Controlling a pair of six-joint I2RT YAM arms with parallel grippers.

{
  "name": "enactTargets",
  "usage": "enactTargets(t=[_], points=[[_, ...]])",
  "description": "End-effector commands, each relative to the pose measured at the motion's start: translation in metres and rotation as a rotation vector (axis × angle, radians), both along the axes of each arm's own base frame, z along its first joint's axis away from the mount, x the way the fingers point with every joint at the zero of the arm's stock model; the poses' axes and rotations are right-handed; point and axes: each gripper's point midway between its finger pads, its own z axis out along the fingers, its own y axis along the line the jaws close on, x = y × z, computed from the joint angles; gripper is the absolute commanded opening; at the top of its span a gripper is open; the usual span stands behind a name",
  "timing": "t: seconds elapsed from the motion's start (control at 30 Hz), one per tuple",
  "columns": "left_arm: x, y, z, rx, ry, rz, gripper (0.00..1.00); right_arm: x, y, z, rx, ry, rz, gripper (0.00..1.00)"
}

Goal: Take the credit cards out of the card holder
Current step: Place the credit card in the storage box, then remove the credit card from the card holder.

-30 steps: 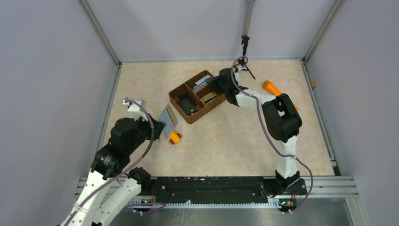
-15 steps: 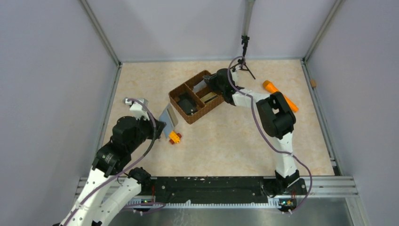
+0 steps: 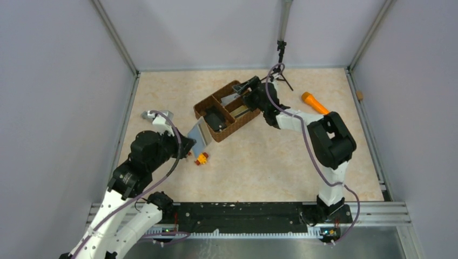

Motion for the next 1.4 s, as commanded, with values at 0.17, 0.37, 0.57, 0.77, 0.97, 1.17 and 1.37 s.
enactTargets(t=[0.17,0.37,0.57,0.77,0.97,1.17,1.37], points=[[0.004,-0.033,0.019,-0.165,-0.045,-0.11,0.0,-0.101,0.0,0.118,-0.122,-0.477,0.387,0.92],[-0.005,-0.049,0.029,-0.259,-0.07,-0.201,0.0,-0.158,-0.004,0.122,-0.133,-0.525,0.575,0.93],[-0.013,-0.062,0.038,-0.344,-0.089,-0.28,0.0,-0.203,-0.016,0.129,-0.124,-0.597,0.678,0.93],[-0.023,-0.071,0.044,-0.417,-0.104,-0.349,0.0,-0.229,-0.035,0.123,-0.176,-0.601,0.682,0.94],[-0.028,-0.071,0.048,-0.426,-0.121,-0.372,0.0,-0.249,-0.047,0.121,-0.164,-0.589,0.682,0.94],[-0.032,-0.074,0.05,-0.438,-0.116,-0.398,0.0,-0.26,-0.051,0.113,-0.152,-0.575,0.699,0.94],[-0.037,-0.075,0.052,-0.463,-0.119,-0.414,0.0,-0.271,-0.053,0.108,-0.14,-0.564,0.734,0.93]])
